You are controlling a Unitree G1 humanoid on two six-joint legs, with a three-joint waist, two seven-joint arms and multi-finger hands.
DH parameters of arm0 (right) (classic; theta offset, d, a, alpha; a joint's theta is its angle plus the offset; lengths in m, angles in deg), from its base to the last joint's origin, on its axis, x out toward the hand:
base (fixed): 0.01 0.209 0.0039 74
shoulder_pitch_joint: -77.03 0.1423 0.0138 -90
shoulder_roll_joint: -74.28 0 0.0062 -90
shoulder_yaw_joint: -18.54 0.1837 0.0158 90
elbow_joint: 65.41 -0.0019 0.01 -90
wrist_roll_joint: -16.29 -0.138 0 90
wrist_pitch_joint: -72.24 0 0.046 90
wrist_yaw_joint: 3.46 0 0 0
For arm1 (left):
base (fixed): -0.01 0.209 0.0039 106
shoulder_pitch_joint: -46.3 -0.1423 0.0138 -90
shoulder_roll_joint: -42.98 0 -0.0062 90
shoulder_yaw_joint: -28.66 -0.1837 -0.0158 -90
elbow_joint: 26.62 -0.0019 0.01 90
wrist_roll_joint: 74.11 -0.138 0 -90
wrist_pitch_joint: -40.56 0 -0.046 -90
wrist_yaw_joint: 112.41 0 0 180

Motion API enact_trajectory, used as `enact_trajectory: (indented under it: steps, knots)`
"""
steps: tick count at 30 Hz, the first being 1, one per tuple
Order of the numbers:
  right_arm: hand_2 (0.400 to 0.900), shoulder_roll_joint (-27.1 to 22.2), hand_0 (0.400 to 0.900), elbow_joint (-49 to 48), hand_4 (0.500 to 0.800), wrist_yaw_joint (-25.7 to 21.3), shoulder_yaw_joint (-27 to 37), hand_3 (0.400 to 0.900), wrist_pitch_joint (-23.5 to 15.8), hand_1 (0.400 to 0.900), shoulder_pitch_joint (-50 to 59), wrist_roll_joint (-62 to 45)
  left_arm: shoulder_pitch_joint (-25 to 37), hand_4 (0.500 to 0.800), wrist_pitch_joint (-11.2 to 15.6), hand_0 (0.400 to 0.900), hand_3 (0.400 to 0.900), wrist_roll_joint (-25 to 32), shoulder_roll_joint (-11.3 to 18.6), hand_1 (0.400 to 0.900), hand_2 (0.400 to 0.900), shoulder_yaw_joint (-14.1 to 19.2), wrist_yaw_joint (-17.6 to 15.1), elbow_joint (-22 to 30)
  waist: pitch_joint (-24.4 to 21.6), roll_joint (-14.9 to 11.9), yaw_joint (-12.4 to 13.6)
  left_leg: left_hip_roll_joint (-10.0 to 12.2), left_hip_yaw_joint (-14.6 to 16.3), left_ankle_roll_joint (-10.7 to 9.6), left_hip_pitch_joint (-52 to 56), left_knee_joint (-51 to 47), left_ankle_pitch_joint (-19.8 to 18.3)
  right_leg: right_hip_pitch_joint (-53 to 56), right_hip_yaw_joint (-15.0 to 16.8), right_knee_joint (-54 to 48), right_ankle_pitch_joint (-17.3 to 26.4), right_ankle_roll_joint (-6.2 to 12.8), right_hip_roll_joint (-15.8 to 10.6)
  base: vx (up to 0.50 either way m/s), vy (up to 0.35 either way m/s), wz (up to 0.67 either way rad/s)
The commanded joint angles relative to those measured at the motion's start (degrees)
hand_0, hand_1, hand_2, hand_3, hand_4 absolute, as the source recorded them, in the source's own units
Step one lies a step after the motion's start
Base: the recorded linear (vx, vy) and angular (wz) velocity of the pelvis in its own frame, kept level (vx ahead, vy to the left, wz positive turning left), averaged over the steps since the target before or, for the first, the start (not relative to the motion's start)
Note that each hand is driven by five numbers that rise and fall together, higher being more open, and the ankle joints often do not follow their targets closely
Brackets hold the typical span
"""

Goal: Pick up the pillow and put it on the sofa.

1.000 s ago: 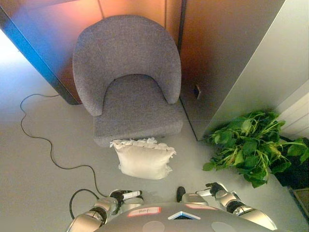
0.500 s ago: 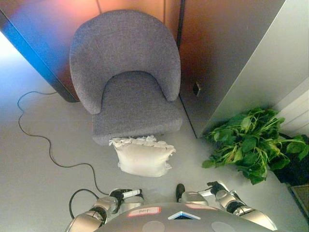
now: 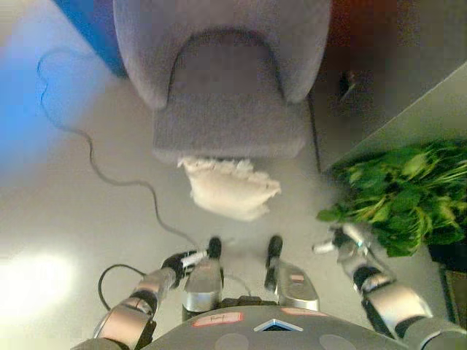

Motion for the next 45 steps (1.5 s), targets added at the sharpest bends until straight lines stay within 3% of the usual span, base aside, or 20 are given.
enact_trajectory:
  steps: [1, 9, 18, 22, 23, 35, 45]
  knots:
    - [0.9, -2.4, 0.9, -0.9, 0.8, -1.9, -2.1, 0.9, 0.0, 0.9, 8.6, -2.9, 0.8, 0.8, 2.0, 0.9, 0.9, 5.0, 4.9, 0.9, 0.9, -0.4, 2.1, 1.8, 4.5, -2.8, 2.2, -6.5, -0.2, 4.4, -6.6, 5.1, -2.7, -4.0, 2.0, 11.2, -9.1, 2.11, -3.0, -0.11, -0.009, 0.18]
    - [0.9, -8.9, 0.9, 0.9, 0.8, 1.0, -2.0, 0.9, 0.7, 0.9, 18.7, -4.9, 0.6, 0.8, 1.7, 0.9, 0.9, 10.9, 6.9, 0.9, 0.9, -0.8, 4.5, 10.6, 8.6, 0.4, 5.2, -9.1, -1.1, 5.2, -16.7, 11.9, -3.0, -14.7, -0.3, 20.1, -10.9, 1.61, -4.8, -0.11, 0.026, 0.12]
    - [0.9, -13.6, 0.9, 1.8, 0.8, 4.3, -3.8, 0.9, 0.7, 0.9, 29.3, -6.0, -2.3, 0.8, 3.3, 0.9, 0.9, 17.5, 8.5, 0.9, 0.9, -2.3, 7.1, 19.7, 11.2, 3.3, 6.9, -9.2, 1.1, 5.9, -25.9, 20.0, -4.8, -25.0, -0.9, 31.3, -14.1, 0.57, -7.4, -0.07, 0.056, 0.03]
    - [0.9, -15.1, 0.9, 1.5, 0.8, 4.8, -4.5, 0.9, 0.4, 0.9, 31.9, -5.7, -4.1, 0.8, 4.8, 0.9, 0.9, 19.9, 9.1, 0.9, 0.9, -2.2, 8.3, 21.9, 11.9, 4.5, 7.3, -9.1, 1.4, 6.2, -28.1, 22.0, -5.3, -27.7, -0.2, 34.4, -15.2, 0.07, -7.6, 0.01, 0.046, -0.02]
    - [0.9, -15.5, 0.9, 1.6, 0.8, 4.6, -4.9, 0.9, 0.2, 0.9, 32.9, -6.0, -4.7, 0.8, 5.1, 0.9, 0.9, 20.7, 9.3, 0.9, 0.9, -2.3, 8.7, 22.4, 11.9, 4.7, 7.3, -9.4, 1.4, 6.1, -28.5, 23.7, -7.4, -28.4, 0.6, 36.4, -17.3, 0.49, -7.7, 0.07, 0.015, 0.01]
    - [0.9, -19.8, 0.9, -0.7, 0.8, 4.8, -7.7, 0.9, 1.6, 0.9, 41.6, -7.4, -10.4, 0.8, 8.0, 0.9, 0.9, 23.9, 10.4, 0.9, 0.9, -2.0, 12.1, 25.8, 12.0, 7.5, 8.5, -9.9, 1.7, 6.3, -31.7, 25.2, -7.2, -32.5, 1.2, 40.2, -19.1, -0.41, -7.7, 0.01, 0.026, -0.01]
    - [0.9, -21.9, 0.9, -2.4, 0.8, 12.2, -12.8, 0.9, 2.9, 0.9, 51.2, -8.1, -14.4, 0.8, 10.0, 0.9, 0.9, 25.7, 11.2, 0.9, 0.9, -1.4, 15.4, 29.6, 12.0, 10.5, 10.7, -10.7, 1.1, 6.5, -37.2, 27.1, -6.2, -38.7, 2.2, 45.1, -20.7, -1.15, -8.4, 0.0, 0.02, 0.07]
